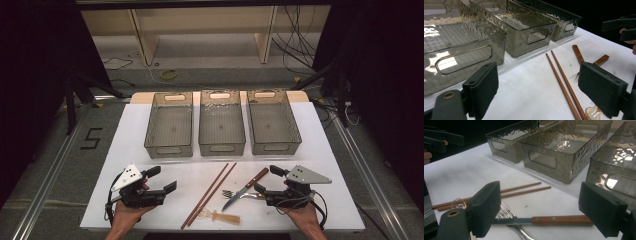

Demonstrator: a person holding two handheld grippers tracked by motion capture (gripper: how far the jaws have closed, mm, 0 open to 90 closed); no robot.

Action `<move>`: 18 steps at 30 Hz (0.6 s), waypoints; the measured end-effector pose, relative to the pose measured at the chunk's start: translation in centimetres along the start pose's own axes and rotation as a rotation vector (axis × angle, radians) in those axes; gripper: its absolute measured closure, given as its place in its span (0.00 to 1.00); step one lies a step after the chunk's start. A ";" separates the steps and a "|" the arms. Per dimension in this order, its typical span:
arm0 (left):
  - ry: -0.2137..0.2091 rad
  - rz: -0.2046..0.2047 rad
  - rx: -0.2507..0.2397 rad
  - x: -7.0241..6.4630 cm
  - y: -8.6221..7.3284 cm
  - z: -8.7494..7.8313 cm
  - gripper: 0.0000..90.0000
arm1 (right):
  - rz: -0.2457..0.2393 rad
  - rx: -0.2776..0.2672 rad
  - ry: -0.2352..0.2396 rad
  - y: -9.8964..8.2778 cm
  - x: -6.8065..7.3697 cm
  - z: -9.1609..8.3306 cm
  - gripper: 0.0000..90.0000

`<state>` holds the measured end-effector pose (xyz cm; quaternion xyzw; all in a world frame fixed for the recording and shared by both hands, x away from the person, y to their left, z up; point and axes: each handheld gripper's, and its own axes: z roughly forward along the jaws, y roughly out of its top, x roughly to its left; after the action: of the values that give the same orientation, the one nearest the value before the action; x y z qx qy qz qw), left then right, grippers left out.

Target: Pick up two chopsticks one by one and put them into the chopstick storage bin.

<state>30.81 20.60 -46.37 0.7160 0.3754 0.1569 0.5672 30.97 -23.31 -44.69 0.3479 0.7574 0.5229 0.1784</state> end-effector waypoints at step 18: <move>0.019 -0.014 0.189 -1.1 1.6 1.5 0.20 | 0.011 0.014 -0.014 0.2 -0.2 -0.1 0.22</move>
<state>31.62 18.61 -45.12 0.7623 0.3987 0.1236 0.4946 31.16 -23.45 -44.46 0.3571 0.7578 0.5161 0.1785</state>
